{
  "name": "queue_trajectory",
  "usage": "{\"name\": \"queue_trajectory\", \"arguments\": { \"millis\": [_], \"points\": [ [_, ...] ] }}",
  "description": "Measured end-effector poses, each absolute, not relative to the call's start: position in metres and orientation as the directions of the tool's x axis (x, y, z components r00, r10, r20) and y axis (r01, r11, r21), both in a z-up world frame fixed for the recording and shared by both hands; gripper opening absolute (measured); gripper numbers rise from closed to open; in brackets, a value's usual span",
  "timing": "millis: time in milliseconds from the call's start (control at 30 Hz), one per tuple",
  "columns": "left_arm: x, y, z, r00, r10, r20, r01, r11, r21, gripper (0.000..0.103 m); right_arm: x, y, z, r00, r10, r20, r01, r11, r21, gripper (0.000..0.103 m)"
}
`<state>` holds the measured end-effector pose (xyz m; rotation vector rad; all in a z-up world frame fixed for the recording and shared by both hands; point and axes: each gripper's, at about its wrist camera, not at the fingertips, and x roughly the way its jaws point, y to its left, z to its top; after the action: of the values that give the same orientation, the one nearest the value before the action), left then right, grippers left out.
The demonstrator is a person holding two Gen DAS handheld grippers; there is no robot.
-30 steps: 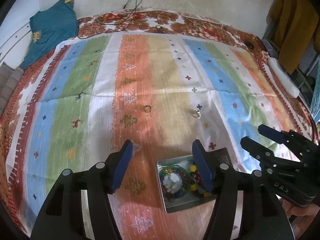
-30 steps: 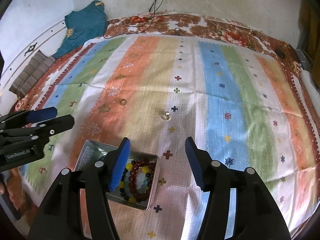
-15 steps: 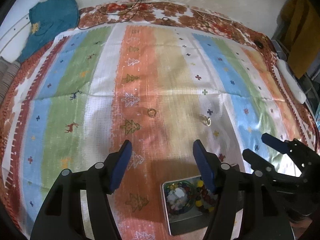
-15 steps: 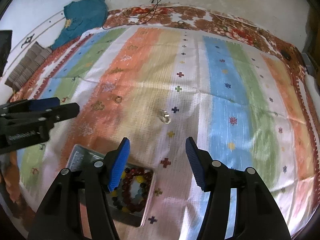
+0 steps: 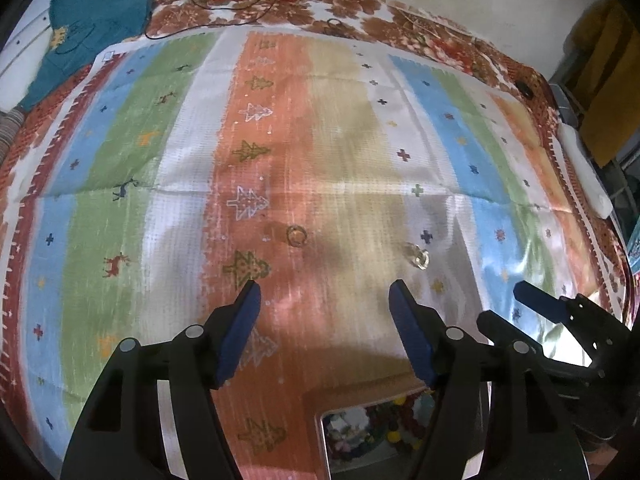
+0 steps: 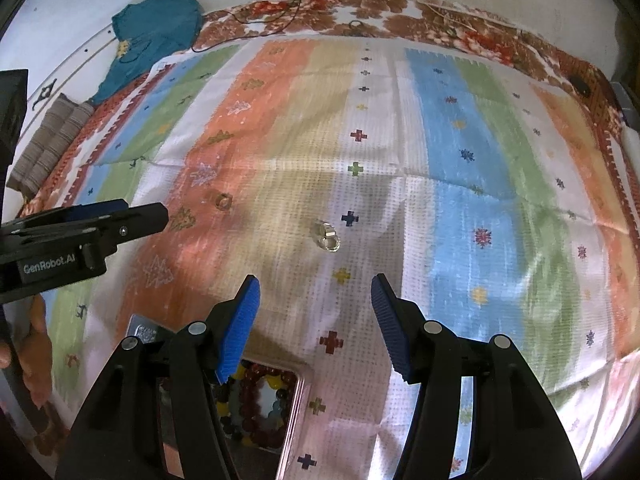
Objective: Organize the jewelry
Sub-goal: 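Move both open tools over the gold ring and gold charm on the cloth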
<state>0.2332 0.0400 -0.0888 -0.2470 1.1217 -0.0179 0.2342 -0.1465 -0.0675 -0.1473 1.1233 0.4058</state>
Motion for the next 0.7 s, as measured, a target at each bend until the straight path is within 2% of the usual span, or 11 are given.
{"name": "queue_trajectory", "arguments": {
  "millis": [700],
  "points": [
    [0.274, 0.045, -0.125, 0.378, -0.091, -0.921, -0.094, 0.986, -0.136, 0.066, 0.264, -0.129, -0.104, 0.315, 0.199, -0.928, -0.415, 0.908, 0.054, 0.058]
  ]
}}
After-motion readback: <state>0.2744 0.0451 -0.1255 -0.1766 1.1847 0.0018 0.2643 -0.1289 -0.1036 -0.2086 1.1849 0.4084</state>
